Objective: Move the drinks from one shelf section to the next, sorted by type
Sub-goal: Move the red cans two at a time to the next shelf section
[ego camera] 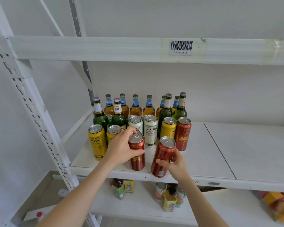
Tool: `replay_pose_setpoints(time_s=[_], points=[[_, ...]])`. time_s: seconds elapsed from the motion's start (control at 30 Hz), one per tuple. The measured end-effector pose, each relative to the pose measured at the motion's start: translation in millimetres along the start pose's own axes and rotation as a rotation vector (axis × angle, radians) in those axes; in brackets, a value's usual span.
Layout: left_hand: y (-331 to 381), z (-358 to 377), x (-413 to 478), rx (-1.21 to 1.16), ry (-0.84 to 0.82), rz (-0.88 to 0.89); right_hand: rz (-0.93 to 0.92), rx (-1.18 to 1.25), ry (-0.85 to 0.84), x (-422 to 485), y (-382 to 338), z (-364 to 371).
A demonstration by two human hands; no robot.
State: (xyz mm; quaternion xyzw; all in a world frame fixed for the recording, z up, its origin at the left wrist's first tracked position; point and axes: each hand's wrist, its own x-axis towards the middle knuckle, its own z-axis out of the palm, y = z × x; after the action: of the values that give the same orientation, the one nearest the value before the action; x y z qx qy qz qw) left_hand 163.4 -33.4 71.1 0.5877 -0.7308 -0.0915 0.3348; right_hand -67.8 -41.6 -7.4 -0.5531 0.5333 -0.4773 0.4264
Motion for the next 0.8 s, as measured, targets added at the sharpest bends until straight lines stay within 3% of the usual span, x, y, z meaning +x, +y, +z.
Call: replay_pose_setpoints(time_s=[0.4, 0.8], points=[[25, 10, -53, -0.313, -0.073, -0.024, 0.054, 0.055, 0.091, -78, -15, -27], [94, 50, -78, -0.491, -0.124, -0.149, 0.1, 0.121, 0.174, -115, -16, -113]])
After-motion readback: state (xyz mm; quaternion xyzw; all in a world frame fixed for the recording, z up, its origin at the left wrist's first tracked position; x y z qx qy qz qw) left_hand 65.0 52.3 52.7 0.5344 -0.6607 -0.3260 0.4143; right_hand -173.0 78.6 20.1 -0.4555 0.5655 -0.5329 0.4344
